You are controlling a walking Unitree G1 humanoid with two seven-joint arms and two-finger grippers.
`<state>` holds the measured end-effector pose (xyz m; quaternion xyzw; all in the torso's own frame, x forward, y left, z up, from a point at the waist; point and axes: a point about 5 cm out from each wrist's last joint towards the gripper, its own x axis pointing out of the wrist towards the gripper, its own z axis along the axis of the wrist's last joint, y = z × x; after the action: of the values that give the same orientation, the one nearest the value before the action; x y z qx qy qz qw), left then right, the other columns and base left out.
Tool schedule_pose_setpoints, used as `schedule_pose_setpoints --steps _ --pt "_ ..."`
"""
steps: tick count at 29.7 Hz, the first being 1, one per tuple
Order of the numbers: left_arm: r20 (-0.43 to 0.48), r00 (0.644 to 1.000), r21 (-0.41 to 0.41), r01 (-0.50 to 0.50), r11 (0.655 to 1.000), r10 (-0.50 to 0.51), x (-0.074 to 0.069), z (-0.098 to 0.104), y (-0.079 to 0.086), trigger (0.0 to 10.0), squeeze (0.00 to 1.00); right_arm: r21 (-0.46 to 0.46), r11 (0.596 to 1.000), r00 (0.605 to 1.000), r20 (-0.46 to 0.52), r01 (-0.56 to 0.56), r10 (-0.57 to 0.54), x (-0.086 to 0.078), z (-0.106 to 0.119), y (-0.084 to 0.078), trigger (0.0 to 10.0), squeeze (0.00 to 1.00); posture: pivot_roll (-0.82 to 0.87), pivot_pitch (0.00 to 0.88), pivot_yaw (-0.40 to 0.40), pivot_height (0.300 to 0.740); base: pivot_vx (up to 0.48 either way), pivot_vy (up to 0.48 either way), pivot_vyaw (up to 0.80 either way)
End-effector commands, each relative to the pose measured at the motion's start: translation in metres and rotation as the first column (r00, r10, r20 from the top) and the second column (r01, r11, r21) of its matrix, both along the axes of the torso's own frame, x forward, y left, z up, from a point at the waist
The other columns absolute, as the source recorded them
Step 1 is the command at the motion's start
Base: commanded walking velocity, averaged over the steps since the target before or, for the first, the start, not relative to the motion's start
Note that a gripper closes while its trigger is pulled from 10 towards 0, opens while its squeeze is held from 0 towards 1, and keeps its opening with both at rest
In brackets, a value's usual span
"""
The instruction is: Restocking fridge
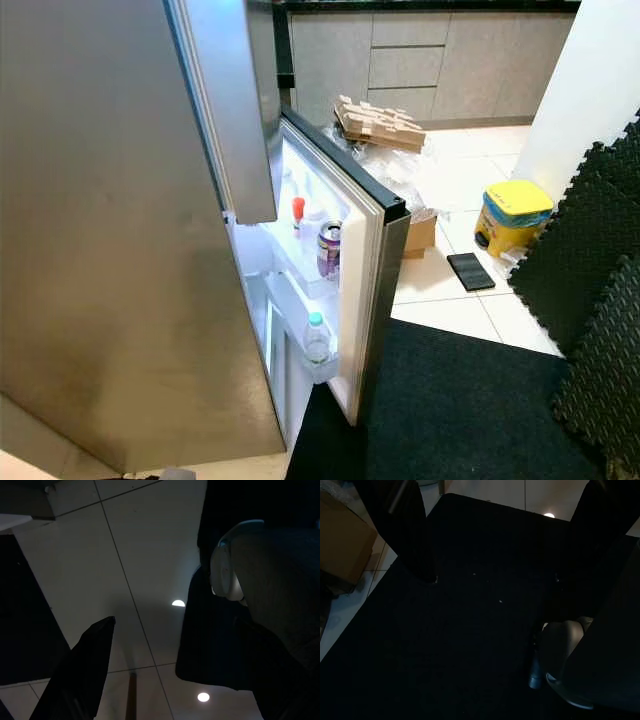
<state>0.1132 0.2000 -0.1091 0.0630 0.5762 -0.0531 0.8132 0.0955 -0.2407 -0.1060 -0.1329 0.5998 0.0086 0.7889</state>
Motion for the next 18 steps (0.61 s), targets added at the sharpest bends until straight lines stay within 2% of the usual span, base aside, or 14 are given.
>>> schedule_pose_setpoints --steps 1,10,18 --pt "-0.048 0.999 -0.064 0.019 0.998 -0.022 -0.0107 -0.005 -0.017 10.0 0.0 0.002 1.0 1.0 -0.012 -0.002 0.002 -0.0028 -0.001 0.0012 10.0 0.0 0.05 0.0 -0.026 0.74 0.0 -0.48 0.0" --pt "-0.053 0.998 -0.057 0.016 0.998 -0.019 -0.0123 -0.0052 -0.0156 10.0 0.0 0.0 1.0 1.0 -0.021 -0.01 0.01 -0.0055 -0.0015 0.0008 10.0 0.0 0.05 0.0 -0.026 0.74 0.0 -0.441 0.0" --pt "-0.05 0.999 -0.053 0.013 0.998 -0.016 -0.0115 -0.0049 -0.0144 10.0 0.0 -0.002 1.0 1.0 -0.024 -0.016 0.016 -0.0064 -0.0017 0.0008 10.0 0.0 0.05 0.0 -0.027 0.74 0.0 0.0 0.0"
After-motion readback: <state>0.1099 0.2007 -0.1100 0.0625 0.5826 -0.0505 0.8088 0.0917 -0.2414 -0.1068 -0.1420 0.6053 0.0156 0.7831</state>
